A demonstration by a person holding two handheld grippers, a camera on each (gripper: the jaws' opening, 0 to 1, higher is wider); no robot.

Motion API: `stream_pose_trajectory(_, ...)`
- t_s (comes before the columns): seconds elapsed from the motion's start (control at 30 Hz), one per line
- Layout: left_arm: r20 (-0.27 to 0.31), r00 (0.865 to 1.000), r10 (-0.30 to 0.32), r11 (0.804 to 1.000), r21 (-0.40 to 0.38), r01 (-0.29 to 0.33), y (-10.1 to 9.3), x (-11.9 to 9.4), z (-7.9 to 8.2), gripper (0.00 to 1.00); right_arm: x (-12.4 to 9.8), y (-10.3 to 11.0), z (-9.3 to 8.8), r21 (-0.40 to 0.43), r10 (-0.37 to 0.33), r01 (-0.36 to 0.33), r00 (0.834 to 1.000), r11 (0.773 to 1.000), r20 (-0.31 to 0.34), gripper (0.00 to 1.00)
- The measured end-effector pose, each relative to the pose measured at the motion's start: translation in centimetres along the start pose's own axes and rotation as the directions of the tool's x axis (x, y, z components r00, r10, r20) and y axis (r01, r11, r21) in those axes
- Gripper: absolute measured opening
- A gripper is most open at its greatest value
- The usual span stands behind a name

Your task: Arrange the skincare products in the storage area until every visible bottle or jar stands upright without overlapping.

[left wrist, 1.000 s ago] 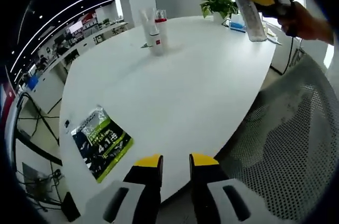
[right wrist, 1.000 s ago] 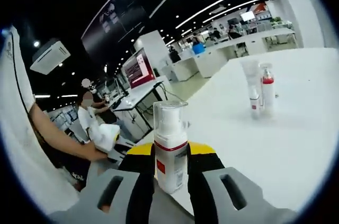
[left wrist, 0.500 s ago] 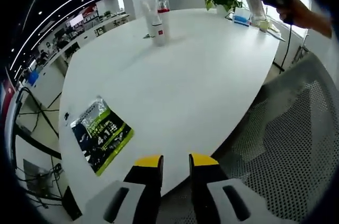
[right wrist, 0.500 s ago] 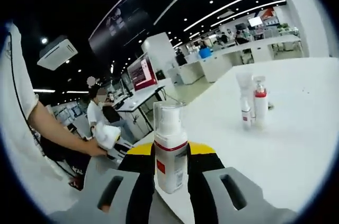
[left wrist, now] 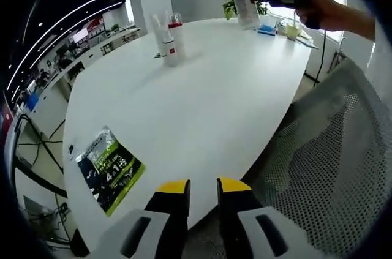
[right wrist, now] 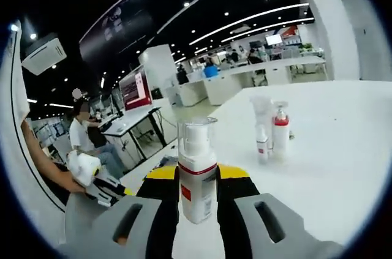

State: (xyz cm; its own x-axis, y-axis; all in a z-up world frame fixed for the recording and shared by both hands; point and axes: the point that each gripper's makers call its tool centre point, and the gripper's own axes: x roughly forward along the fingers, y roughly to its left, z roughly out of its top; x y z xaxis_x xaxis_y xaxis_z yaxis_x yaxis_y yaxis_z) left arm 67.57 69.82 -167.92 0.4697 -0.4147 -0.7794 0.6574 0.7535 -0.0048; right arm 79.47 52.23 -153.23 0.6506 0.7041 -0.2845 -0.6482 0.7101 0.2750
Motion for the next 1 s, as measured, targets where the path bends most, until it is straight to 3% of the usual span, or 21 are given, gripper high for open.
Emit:
stream_pose_trajectory(0.13, 0.021, 0.996, -0.089, 0.996, 0.035, 0.088, -1.9, 0.1, 0.4, 0.18, 1.2, 0.2, -0.8, -0.004, -0.080, 0.080, 0.996, 0.997, -0.031, 0.20)
stream_pose_trajectory(0.23, 0.048, 0.986, -0.159, 0.986, 0.066, 0.156, -3.5, -0.2, 0.8, 0.18, 1.9, 1.2, 0.3, -0.034, -0.123, 0.123, 0.992, 0.992, 0.001, 0.20)
stream_pose_trajectory(0.3, 0.066, 0.984, -0.163, 0.984, 0.078, 0.158, -3.6, -0.3, 1.0, 0.18, 2.7, 1.5, 0.6, -0.029, -0.127, 0.127, 0.992, 0.991, 0.027, 0.20)
stream_pose_trajectory(0.37, 0.053, 0.989, -0.141, 0.987, 0.086, 0.136, -3.2, 0.0, 0.8, 0.18, 3.7, 1.7, 0.7, 0.012, -0.114, 0.113, 0.993, 0.993, 0.008, 0.20)
stream_pose_trajectory(0.4, 0.031, 0.994, -0.107, 0.991, 0.080, 0.104, -2.5, 0.2, 0.4, 0.18, 4.0, 2.2, 1.0, -0.007, -0.081, 0.081, 0.997, 0.997, 0.018, 0.20)
stream_pose_trajectory(0.43, 0.023, 0.997, -0.074, 0.995, 0.066, 0.073, -1.9, 0.3, 0.3, 0.18, 4.4, 2.8, 1.4, -0.051, -0.019, 0.021, 0.999, 0.998, 0.029, 0.20)
stream_pose_trajectory(0.47, 0.037, 0.998, -0.055, 0.997, 0.058, 0.053, -1.5, 0.3, 0.5, 0.18, 4.5, 2.9, 1.4, -0.069, -0.004, 0.006, 1.000, 0.998, 0.027, 0.20)
stream_pose_trajectory(0.5, 0.053, 0.998, -0.026, 0.997, 0.067, 0.023, -1.0, 0.2, 0.8, 0.18, 4.7, 2.6, 1.2, -0.142, 0.016, -0.016, 1.000, 0.990, 0.003, 0.20)
stream_pose_trajectory(0.53, 0.040, 0.999, -0.002, 0.995, 0.104, -0.002, -0.7, 0.2, 0.5, 0.18, 4.5, 1.7, 0.8, -0.194, -0.005, -0.001, 1.000, 0.981, -0.030, 0.20)
stream_pose_trajectory(0.57, 0.022, 1.000, 0.007, 0.992, 0.124, -0.009, -0.6, 0.3, 0.2, 0.18, 4.3, 1.2, 0.6, -0.186, -0.016, 0.007, 0.999, 0.982, -0.045, 0.20)
stream_pose_trajectory(0.67, -0.018, 1.000, 0.015, 0.993, 0.121, -0.013, -0.6, 0.5, -0.5, 0.18, 3.4, 0.4, 1.8, -0.193, 0.014, -0.009, 1.000, 0.981, 0.024, 0.20)
stream_pose_trajectory(0.83, -0.065, 0.998, 0.006, 0.995, 0.100, 0.001, -0.7, 0.7, -1.4, 0.18, 1.6, -1.2, 2.0, -0.138, -0.019, 0.026, 0.998, 0.990, 0.054, 0.20)
stream_pose_trajectory(1.0, -0.029, 0.999, 0.015, 0.995, 0.095, -0.012, -0.4, 0.3, -0.9, 0.19, 1.6, -1.3, 1.3, -0.123, -0.031, 0.039, 0.998, 0.992, 0.062, 0.20)
